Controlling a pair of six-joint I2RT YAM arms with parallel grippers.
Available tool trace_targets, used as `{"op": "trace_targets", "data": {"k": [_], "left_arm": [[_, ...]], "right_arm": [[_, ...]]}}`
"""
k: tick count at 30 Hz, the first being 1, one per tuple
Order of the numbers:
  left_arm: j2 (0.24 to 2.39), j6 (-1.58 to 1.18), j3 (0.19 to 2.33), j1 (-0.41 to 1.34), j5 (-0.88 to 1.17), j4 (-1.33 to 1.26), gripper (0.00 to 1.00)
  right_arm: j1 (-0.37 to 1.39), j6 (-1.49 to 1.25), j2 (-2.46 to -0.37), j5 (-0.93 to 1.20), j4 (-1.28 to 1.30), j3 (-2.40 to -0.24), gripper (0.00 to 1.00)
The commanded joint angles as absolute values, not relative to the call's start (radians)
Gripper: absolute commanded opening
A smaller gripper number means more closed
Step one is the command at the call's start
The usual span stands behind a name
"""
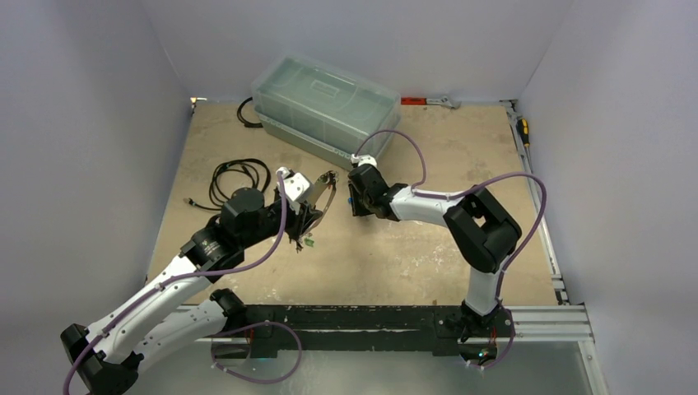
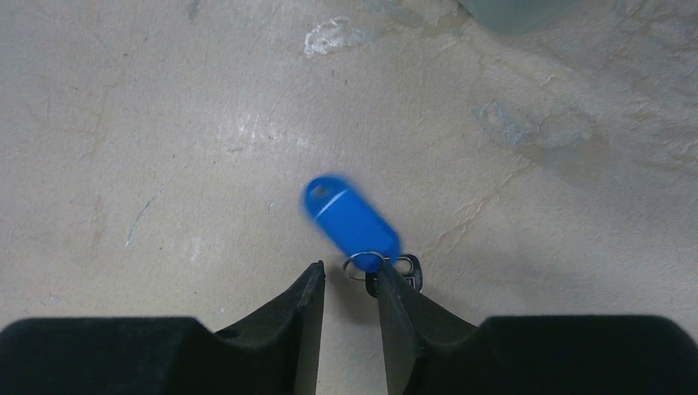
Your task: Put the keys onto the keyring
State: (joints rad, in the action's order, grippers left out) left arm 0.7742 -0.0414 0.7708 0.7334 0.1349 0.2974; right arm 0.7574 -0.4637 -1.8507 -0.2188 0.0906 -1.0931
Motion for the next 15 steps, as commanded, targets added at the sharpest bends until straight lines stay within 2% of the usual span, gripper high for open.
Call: {"op": "trace_targets", "data": {"k": [1,8,13,15], "left_arm": [[0.756,-0.055,0.791,0.731,0.149,0.244,0.0],[0.756,-0.056,0.789,0.73,0.151,0.243,0.0],[0.756,-0.054,0.789,0.73,0.152,0.243,0.0],[0.757,-0.055,0.789,0.731,0.155,0.243,0.0]], "right_arm": [[0.763,-0.446,-1.887,-0.239,0.096,-1.138,0.31],[0.765,-0.431,-1.913,-0.274,0.107,-1.135,0.17],[0.766,-0.421,-1.908,-0.286,0.108,-1.125,0.02],[0.767,-0.417,-1.895,-0.285,0.106,-1.117,0.0]]}}
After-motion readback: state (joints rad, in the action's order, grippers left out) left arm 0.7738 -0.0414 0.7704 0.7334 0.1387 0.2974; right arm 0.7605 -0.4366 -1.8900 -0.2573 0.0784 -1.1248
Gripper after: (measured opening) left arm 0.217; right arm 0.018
